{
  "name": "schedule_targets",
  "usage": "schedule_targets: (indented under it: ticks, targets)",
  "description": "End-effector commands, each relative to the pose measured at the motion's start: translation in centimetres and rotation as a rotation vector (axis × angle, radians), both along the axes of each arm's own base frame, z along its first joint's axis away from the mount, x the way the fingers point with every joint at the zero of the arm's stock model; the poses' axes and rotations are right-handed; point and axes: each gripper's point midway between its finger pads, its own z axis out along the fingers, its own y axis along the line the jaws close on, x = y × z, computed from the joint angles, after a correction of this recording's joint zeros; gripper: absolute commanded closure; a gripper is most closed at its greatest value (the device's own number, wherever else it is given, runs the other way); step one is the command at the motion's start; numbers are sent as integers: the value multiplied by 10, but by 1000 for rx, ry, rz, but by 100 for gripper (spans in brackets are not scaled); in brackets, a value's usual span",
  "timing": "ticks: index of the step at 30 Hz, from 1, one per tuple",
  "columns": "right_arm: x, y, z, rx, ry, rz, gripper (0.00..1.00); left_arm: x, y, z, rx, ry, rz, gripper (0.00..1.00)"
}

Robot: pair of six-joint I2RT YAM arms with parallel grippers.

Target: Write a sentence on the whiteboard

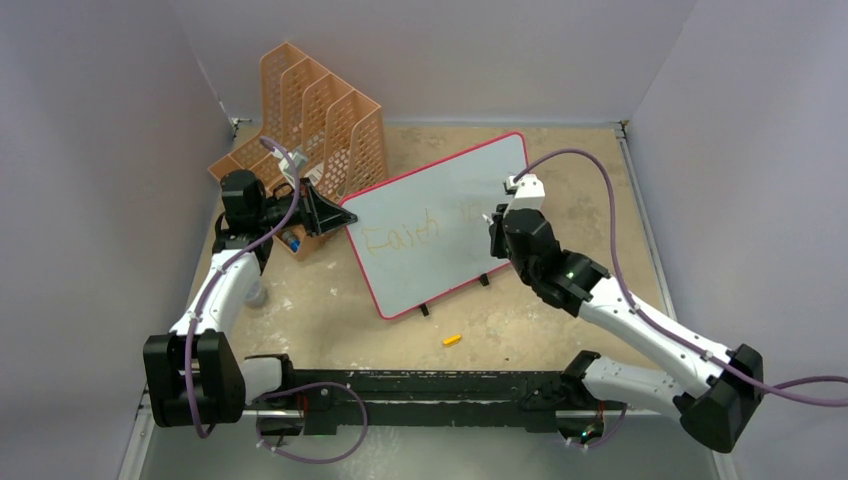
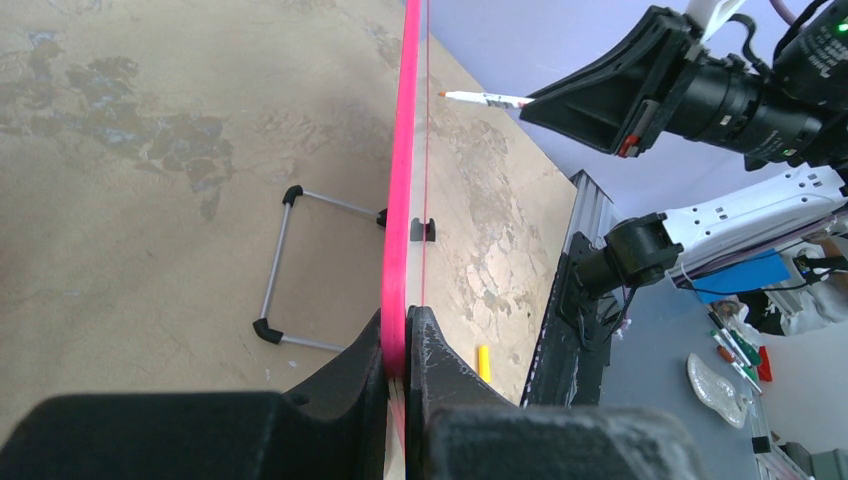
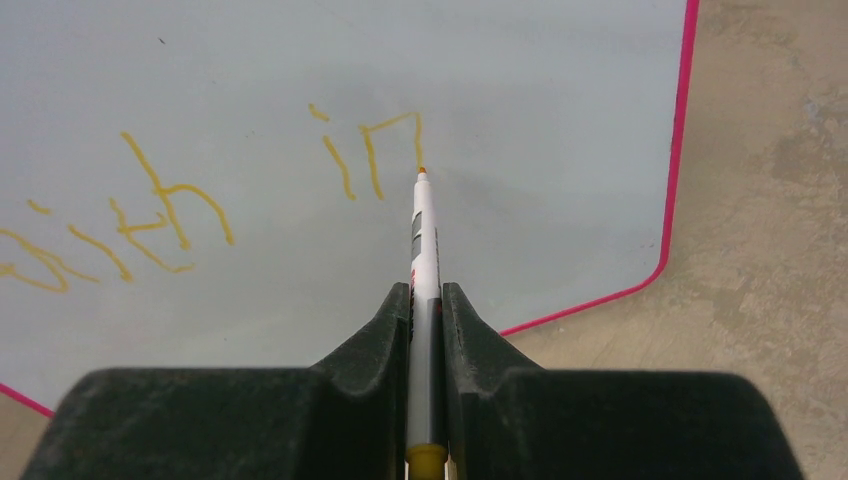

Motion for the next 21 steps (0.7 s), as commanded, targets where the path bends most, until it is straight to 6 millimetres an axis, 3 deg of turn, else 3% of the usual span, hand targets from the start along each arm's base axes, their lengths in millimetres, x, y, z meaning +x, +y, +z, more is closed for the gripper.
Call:
schedule_targets:
  ticks: [1, 10, 21]
  targets:
    - [0, 4, 39, 89, -106, 30, 100, 11, 5, 23, 34, -175, 17, 100]
    - [-20, 29, 37, 156, -117, 137, 100, 13, 6, 20, 23, -166, 48, 100]
    - [-56, 84, 31, 188, -121, 264, 100, 20, 12, 20, 40, -175, 127, 100]
